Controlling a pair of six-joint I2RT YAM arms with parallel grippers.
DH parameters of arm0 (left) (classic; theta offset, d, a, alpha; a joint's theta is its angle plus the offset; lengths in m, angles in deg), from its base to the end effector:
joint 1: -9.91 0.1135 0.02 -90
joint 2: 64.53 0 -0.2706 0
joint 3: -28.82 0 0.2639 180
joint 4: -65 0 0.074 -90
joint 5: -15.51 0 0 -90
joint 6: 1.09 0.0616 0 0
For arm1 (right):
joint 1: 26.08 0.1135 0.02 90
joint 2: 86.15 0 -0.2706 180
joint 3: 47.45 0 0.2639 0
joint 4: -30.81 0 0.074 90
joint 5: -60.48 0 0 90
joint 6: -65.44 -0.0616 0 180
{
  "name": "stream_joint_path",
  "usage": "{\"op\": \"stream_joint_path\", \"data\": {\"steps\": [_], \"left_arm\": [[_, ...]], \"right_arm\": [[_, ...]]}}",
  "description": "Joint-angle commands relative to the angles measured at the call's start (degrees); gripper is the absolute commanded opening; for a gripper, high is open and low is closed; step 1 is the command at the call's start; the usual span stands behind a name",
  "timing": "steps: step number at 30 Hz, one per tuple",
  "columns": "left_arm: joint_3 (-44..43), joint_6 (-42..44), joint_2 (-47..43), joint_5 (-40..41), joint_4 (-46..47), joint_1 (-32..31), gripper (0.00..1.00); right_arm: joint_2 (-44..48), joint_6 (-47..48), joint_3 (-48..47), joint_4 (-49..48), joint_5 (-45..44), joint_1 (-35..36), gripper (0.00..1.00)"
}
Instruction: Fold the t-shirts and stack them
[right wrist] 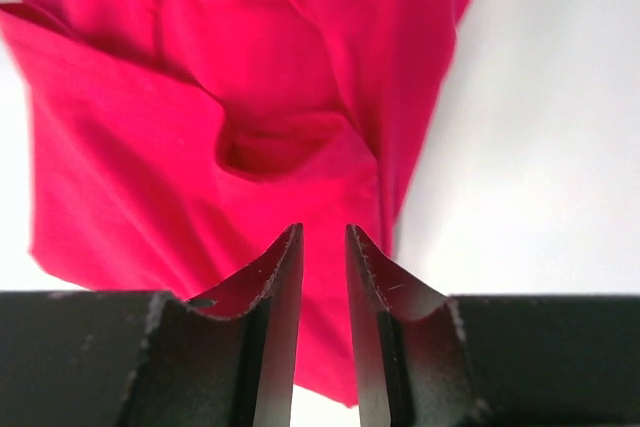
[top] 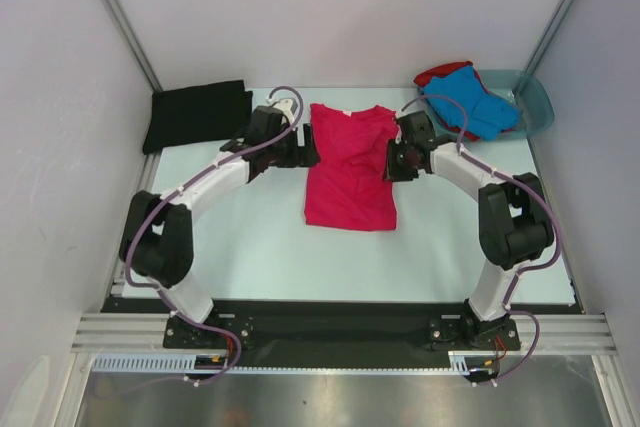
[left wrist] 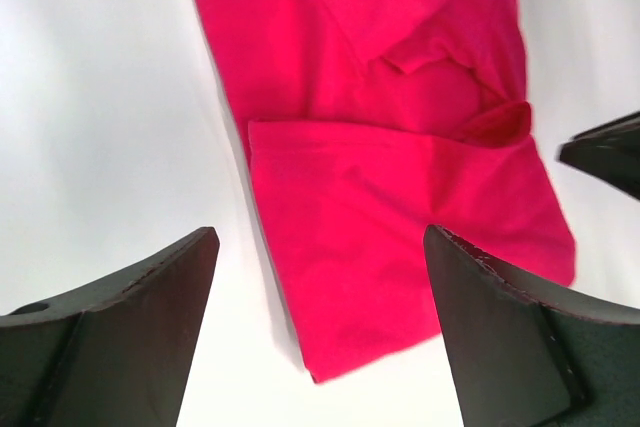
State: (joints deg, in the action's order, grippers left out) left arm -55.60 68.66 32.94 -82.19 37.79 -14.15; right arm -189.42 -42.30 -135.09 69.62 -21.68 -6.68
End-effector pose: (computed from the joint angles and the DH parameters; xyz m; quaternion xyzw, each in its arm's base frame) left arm 0.3759 -0.1769 0.2349 0.0583 0.9038 -0.2147 0.3657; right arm 0.3884 0.1457 0.1959 -0.0346 0.9496 0.1587 0.2681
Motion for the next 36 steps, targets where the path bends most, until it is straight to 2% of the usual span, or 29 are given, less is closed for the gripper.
{"op": "stream_joint_path", "data": {"steps": [1, 14, 24, 27, 30, 31, 34, 36], "left_arm": [[2.29, -1.11, -4.74, -1.96, 1.49, -0.29, 0.91], [3.61, -0.93, -5.01, -2.40, 1.41, -0.47, 0.91], [3.08, -0.14, -3.34, -2.14, 1.50, -0.47, 0.91], [3.17, -0.14, -2.99, -2.05, 1.50, -0.47, 0.91], [3.08, -0.14, -2.81, -1.96, 1.50, -0.47, 0.91], [3.17, -0.23, -2.81, -1.96, 1.50, -0.47, 0.91], [3.08, -0.14, -2.90, -1.96, 1.41, -0.47, 0.91], [3.17, -0.23, -2.90, -1.96, 1.41, -0.47, 0.91]], "right_arm": [[2.36, 3.32, 1.90, 1.05, -1.33, 0.02, 0.29], [-3.34, 5.25, -0.90, -1.15, 0.34, -0.32, 0.36], [-8.62, 6.40, -4.42, -3.08, 2.62, -1.03, 0.36], [-9.32, 6.84, -5.39, -3.00, 3.15, -1.38, 0.30], [-8.89, 7.02, -5.48, -2.91, 3.24, -1.47, 0.15], [-8.54, 6.93, -5.48, -2.65, 3.24, -1.56, 0.06], [-6.87, 7.19, -4.69, -2.91, 3.33, -1.56, 0.00], [-5.90, 7.28, -4.08, -3.26, 2.63, -1.56, 0.00]]}}
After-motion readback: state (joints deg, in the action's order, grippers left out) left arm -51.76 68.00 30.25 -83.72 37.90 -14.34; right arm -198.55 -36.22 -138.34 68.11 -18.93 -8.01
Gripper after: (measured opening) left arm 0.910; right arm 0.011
